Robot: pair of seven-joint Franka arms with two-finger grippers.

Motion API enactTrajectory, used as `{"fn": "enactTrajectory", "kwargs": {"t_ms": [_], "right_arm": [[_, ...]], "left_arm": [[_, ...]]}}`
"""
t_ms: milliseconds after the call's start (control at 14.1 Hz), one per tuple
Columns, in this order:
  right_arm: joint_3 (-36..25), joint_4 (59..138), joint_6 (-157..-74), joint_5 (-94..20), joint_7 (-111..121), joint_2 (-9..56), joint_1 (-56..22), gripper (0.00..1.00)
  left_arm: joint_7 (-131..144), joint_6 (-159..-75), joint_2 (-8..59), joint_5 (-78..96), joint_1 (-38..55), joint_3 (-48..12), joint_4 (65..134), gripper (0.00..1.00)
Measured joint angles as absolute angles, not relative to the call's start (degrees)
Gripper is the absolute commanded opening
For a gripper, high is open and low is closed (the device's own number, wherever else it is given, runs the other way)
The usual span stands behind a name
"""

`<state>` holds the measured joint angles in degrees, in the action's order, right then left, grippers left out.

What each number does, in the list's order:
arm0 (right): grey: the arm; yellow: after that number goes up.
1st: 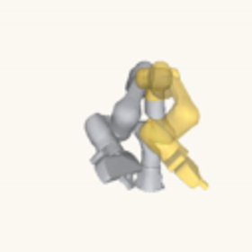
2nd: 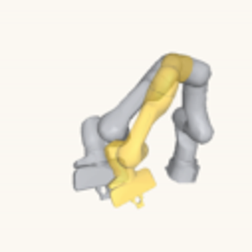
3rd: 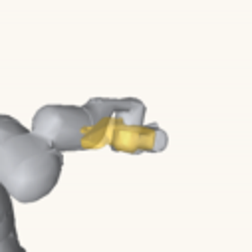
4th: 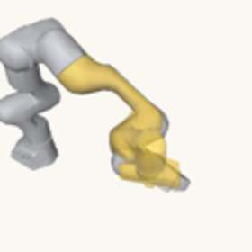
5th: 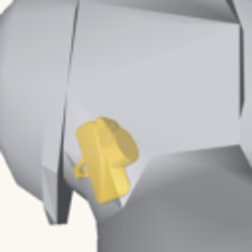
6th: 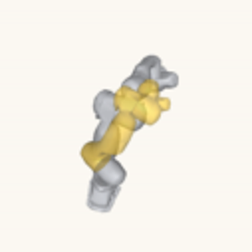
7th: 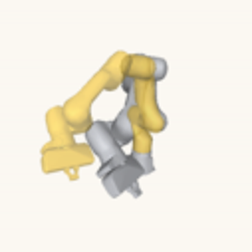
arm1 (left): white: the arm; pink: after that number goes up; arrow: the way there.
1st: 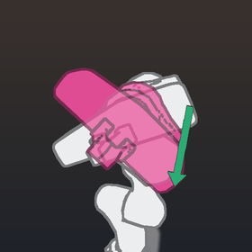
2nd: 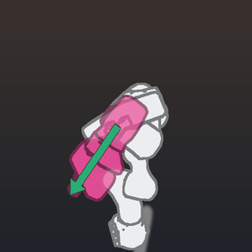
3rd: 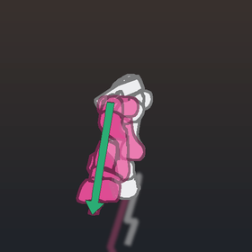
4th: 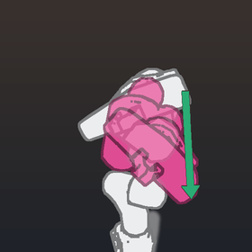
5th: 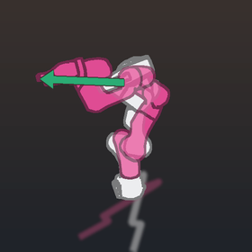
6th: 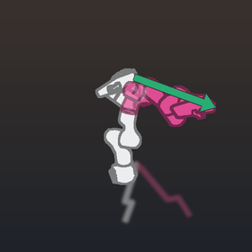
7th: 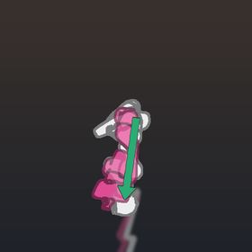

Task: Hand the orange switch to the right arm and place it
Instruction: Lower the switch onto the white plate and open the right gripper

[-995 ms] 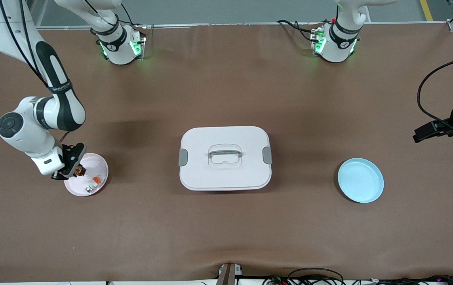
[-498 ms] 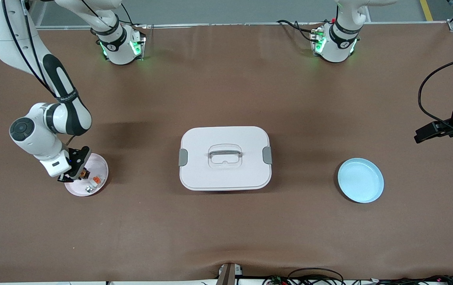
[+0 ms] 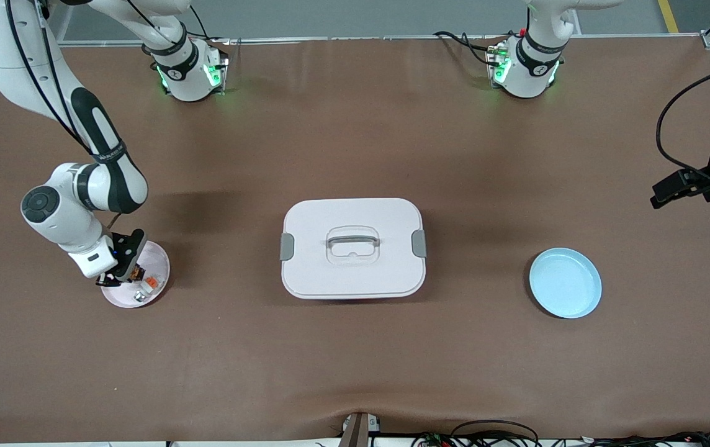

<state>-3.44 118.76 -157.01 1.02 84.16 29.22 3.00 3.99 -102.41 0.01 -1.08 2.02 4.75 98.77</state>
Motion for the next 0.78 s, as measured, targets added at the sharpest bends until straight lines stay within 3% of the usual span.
{"fn": "enactTrajectory", "kwargs": {"t_ms": [355,569,640,711,782], "right_arm": [[-3.35,118.81,-157.12,1.02,84.32,29.64,3.0,0.0],[-3.34,118.81,-157.56,1.02,84.34,30.1,3.0,0.0],[-3.34,118.81,-157.62,1.02,84.35,30.1,3.0,0.46],[-3.34,118.81,-157.65,1.02,84.35,30.1,3.0,0.99],[-3.34,118.81,-157.66,1.02,84.35,30.13,3.0,1.0]], "left_arm": [[3.99,-105.93,-5.09,-1.07,-0.02,-0.12,105.88,1.0],[4.41,-106.47,-6.04,0.04,0.12,-0.6,105.98,1.0],[4.46,-106.65,-5.83,0.23,0.12,-0.62,105.3,1.0],[4.49,-106.66,-5.35,0.29,0.11,-0.62,104.3,1.0],[4.5,-106.61,-4.63,0.29,0.09,-0.62,103.05,1.0]]}}
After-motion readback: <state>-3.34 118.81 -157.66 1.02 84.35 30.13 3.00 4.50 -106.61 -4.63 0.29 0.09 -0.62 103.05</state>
